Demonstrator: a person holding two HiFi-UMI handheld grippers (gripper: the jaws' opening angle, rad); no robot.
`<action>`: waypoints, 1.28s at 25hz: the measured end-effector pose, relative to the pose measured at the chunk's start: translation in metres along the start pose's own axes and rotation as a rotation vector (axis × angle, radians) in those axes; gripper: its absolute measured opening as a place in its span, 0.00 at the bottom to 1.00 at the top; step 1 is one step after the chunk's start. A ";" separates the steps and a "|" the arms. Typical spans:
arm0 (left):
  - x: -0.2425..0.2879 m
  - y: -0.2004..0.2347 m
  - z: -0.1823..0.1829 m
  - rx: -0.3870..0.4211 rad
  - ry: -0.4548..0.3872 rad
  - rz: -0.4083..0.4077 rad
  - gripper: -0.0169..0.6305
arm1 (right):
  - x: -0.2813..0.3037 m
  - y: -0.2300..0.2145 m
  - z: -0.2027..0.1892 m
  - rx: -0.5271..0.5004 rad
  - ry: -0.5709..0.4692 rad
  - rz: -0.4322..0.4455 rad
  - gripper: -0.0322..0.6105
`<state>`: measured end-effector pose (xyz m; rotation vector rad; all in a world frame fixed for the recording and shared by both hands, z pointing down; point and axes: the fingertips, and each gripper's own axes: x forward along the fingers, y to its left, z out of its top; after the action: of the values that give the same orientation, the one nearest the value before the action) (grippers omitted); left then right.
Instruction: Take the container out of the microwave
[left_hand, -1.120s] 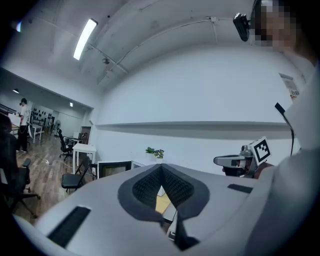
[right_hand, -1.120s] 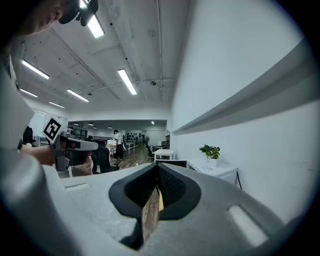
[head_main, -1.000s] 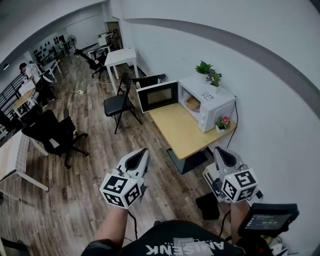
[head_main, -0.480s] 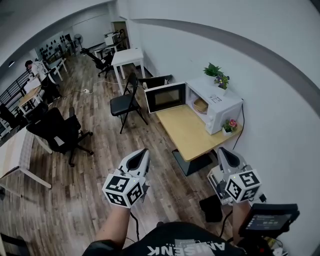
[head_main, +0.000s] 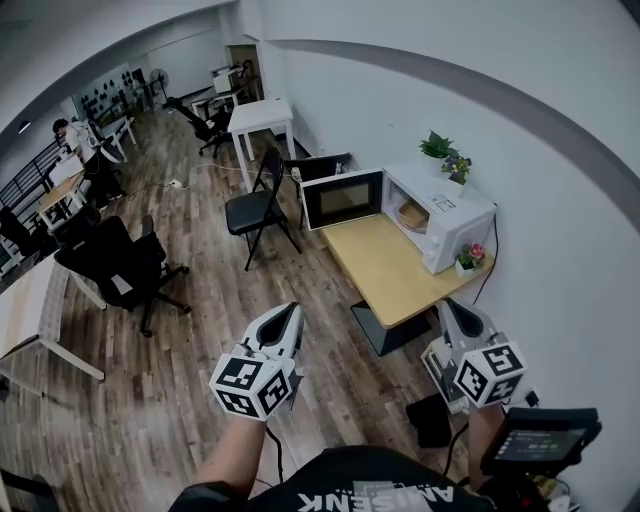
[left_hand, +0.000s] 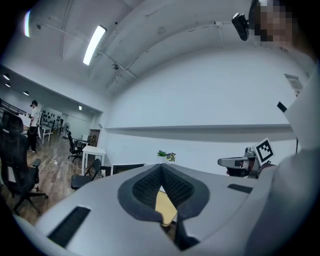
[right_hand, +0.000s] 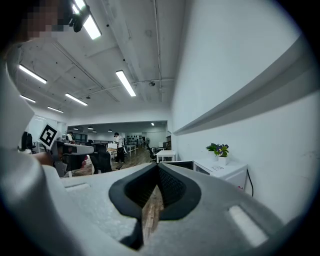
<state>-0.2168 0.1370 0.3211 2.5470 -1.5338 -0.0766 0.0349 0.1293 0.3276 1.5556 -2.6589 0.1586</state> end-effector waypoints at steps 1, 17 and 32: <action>0.000 0.004 -0.001 0.007 0.005 -0.005 0.03 | 0.003 0.003 -0.001 -0.004 0.001 -0.002 0.06; 0.007 0.070 -0.007 -0.016 0.021 -0.063 0.03 | 0.058 0.039 -0.003 -0.030 0.008 -0.026 0.06; 0.104 0.132 0.014 -0.027 0.002 0.044 0.03 | 0.192 -0.028 0.017 -0.023 0.013 0.074 0.06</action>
<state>-0.2848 -0.0163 0.3343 2.4911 -1.5761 -0.0882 -0.0348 -0.0523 0.3317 1.4458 -2.7001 0.1401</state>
